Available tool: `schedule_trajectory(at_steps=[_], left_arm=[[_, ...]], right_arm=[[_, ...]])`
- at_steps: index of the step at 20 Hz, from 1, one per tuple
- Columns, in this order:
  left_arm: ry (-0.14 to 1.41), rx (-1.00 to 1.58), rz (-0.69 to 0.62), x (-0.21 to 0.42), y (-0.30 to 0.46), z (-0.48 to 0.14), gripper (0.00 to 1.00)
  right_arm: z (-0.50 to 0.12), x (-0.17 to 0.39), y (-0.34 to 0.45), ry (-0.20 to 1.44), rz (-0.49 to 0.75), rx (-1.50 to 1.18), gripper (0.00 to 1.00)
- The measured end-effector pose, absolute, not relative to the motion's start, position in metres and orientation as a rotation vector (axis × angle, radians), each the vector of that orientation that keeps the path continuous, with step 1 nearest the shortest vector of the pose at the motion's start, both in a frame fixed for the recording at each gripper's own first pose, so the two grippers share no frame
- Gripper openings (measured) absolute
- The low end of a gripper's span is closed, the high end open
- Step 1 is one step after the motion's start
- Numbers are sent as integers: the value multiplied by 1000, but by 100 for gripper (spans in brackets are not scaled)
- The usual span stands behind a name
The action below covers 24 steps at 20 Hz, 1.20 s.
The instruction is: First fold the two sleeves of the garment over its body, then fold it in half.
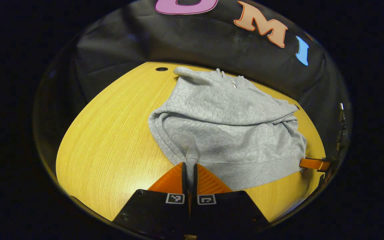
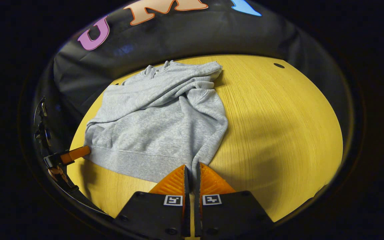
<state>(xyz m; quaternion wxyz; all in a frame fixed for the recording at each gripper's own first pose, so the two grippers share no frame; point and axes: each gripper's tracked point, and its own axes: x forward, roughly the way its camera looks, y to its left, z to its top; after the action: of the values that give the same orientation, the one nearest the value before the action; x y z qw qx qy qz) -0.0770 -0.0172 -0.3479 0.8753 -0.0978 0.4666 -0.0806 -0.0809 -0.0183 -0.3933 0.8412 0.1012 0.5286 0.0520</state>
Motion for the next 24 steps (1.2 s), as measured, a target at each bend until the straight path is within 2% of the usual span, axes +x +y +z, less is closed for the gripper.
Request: schedule_trajectory(at_steps=[11, 19, 21, 24], left_arm=[[1016, -239, -170, -83, -11, -347, 0], [979, -336, -173, -61, -14, -306, 0], [967, -338, -177, -51, -16, -296, 0], [938, -368, -182, -39, -20, -282, 0]], right_arm=[[-386, -83, -20, 1162, 139, 332, 7], [-322, -43, -12, 1035, 160, 606, 7], [-300, -24, -9, 989, 172, 674, 4], [-302, -12, -7, 984, 192, 646, 3]])
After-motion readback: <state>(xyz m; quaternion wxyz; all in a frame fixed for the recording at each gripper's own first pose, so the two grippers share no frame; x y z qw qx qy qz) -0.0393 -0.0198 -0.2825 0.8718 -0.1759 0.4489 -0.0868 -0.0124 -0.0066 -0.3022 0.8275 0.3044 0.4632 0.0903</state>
